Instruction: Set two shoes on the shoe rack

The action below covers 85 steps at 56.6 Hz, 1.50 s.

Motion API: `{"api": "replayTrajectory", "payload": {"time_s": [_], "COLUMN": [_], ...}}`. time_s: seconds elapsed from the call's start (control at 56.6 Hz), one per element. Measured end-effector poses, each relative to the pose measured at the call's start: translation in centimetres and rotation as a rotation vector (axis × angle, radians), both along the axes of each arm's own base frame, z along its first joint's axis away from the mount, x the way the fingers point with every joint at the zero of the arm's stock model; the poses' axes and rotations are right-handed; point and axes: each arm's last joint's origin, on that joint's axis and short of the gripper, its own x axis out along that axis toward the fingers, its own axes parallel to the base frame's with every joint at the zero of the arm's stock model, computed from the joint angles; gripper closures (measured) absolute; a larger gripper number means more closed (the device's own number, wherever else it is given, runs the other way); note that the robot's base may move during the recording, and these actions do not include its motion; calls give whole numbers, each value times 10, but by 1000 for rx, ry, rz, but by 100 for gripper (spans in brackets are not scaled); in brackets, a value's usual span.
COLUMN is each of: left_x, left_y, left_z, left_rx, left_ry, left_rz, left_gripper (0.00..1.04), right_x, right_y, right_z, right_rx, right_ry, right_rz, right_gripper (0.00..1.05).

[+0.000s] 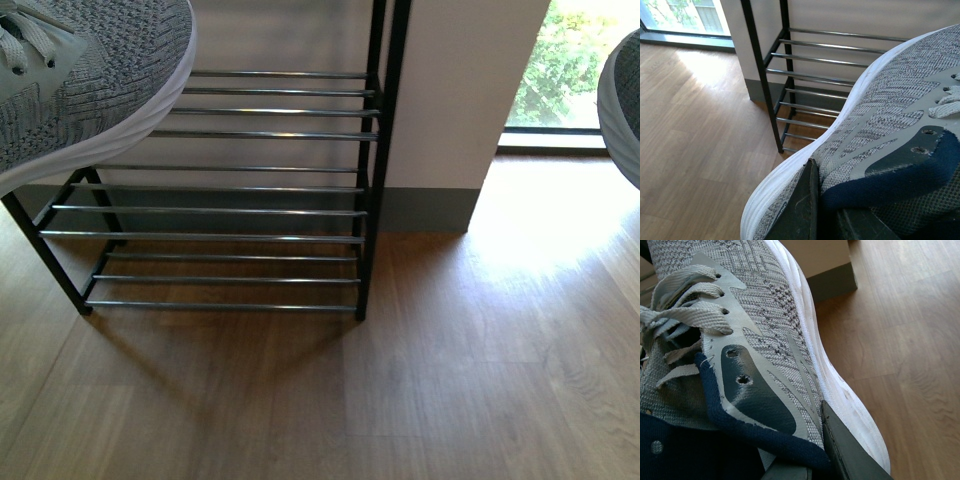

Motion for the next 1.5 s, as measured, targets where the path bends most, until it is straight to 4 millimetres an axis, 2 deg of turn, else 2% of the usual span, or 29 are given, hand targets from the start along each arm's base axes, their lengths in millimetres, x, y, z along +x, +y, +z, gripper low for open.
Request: {"api": "replayTrajectory", "payload": {"time_s": [1.502], "left_x": [0], "left_y": [1], "left_z": [0], "left_rx": [2], "left_ry": [1], "left_rz": [6], "left_gripper": [103], "right_x": [0], "right_y": [1], "right_z": [-1], "right_rx": [4], "right_ry": [0], "right_rz": [11], "right_gripper": [104]}}
